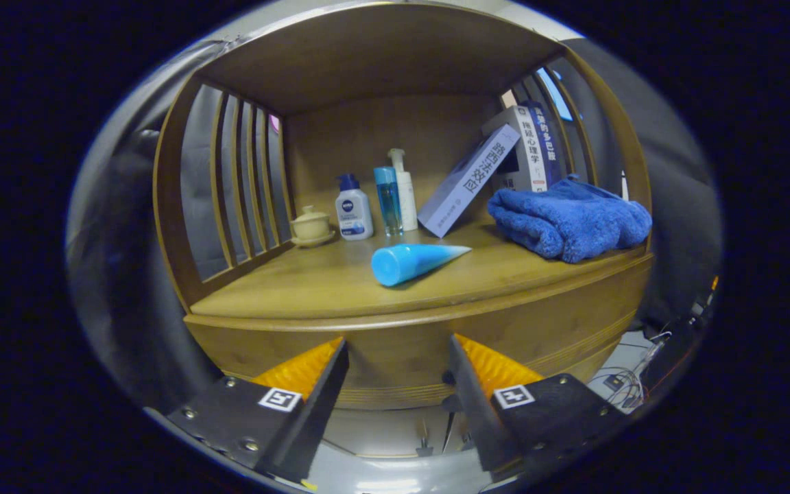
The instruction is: Pull open the drawer, take out the items inside it, and place them on the countertop above the cabinet.
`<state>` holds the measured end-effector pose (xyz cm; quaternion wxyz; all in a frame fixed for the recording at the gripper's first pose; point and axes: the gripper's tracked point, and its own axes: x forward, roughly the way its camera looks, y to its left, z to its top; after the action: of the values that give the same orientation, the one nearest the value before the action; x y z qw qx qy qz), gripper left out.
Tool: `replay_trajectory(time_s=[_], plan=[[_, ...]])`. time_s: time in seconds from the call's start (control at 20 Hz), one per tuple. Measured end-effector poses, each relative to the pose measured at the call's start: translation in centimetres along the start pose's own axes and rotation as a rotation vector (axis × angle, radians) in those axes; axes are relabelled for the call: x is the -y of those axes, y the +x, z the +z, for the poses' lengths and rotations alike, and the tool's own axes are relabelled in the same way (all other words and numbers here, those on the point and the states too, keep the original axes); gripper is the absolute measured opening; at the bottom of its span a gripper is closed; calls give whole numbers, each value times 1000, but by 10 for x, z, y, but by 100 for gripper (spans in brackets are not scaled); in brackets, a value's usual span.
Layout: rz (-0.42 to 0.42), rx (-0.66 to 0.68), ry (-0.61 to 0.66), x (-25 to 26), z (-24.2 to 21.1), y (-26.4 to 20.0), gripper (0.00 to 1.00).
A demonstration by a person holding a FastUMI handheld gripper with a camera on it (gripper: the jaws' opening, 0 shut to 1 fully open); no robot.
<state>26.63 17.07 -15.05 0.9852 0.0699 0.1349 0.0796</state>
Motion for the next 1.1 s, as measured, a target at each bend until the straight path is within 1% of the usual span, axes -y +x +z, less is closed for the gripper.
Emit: replay_trajectory(time_s=[0.15,0.25,0.4,0.7,0.85,1.1], plan=[[9,26,-16,-1,11,-11,100],[18,37,-30,-2,16,-22,100],[22,93,-52,6,38,-50,100],[-27,212,-94,46,92,-123,100],[-74,224,-142,72,105,-159,100],[-81,278,-214,86,125,-195,99]])
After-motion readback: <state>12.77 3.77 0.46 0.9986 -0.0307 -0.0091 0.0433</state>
